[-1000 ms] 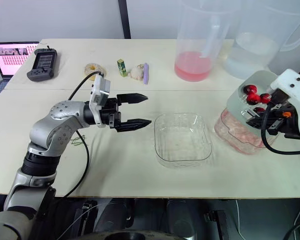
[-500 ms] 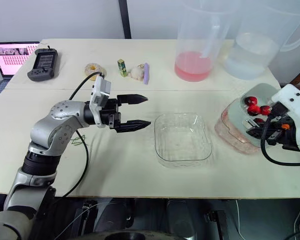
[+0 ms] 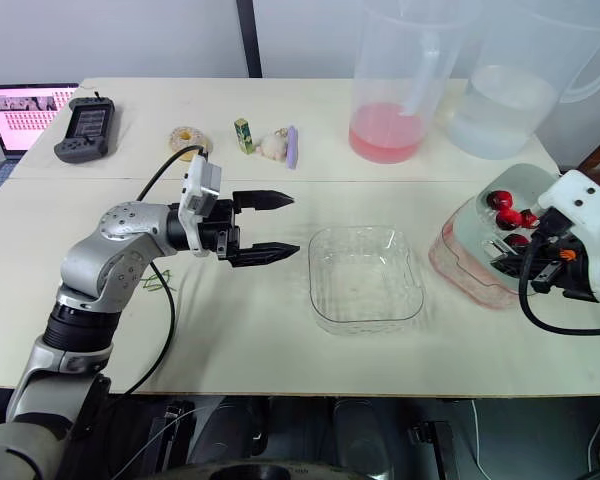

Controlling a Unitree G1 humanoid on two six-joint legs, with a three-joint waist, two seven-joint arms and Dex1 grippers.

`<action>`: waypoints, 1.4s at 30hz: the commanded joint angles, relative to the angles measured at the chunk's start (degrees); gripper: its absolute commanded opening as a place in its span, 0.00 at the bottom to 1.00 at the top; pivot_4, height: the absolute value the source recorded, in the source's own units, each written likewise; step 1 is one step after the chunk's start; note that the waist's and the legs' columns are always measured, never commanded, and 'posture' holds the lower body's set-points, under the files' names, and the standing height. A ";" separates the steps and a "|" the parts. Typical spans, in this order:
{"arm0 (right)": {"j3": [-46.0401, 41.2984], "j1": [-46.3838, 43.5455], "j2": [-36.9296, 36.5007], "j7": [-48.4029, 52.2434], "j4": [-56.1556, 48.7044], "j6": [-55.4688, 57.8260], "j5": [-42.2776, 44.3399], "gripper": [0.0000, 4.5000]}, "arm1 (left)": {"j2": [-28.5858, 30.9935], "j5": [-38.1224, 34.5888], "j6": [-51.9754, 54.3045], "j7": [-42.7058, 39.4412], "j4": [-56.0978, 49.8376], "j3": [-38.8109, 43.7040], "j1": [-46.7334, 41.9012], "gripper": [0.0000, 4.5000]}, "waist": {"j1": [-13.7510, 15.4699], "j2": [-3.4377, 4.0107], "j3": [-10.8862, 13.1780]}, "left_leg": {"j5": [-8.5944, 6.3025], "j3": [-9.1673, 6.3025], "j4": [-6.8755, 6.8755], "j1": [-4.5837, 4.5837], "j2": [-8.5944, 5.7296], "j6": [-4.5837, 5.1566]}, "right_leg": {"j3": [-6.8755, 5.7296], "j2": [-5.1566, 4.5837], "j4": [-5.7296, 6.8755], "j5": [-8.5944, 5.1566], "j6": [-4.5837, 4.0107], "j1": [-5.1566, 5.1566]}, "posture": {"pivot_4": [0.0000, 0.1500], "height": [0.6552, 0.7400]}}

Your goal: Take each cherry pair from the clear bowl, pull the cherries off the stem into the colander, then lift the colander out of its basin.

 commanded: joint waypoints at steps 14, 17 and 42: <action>0.46 -1.60 -2.61 0.43 -0.30 -1.80 -0.81 0.05 | 0.89 -0.87 -0.09 0.77 -1.69 1.77 0.48 1.00 | -0.01 0.00 0.00 | 0.00 0.00 0.00 0.00 0.00 0.00 | 0.00 0.00 0.00 0.00 0.00 0.00 | 1.00 1.00; 1.79 -4.57 -5.41 1.47 1.19 -3.50 -0.23 0.05 | 1.56 -0.86 -0.73 1.88 -1.86 3.55 1.36 1.00 | -0.28 0.03 0.00 | 0.00 0.00 0.00 0.00 0.00 0.00 | 0.00 0.00 0.00 0.00 0.00 0.00 | 1.00 1.00; 63.24 -70.63 24.55 30.80 58.46 -49.53 -31.66 0.05 | 7.94 -3.32 3.18 20.50 -24.32 18.53 26.27 1.00 | -1.55 0.14 0.10 | 0.00 0.04 -0.16 -0.07 0.03 -0.01 | -0.05 -0.08 -0.03 0.11 0.13 -0.18 | 1.00 1.00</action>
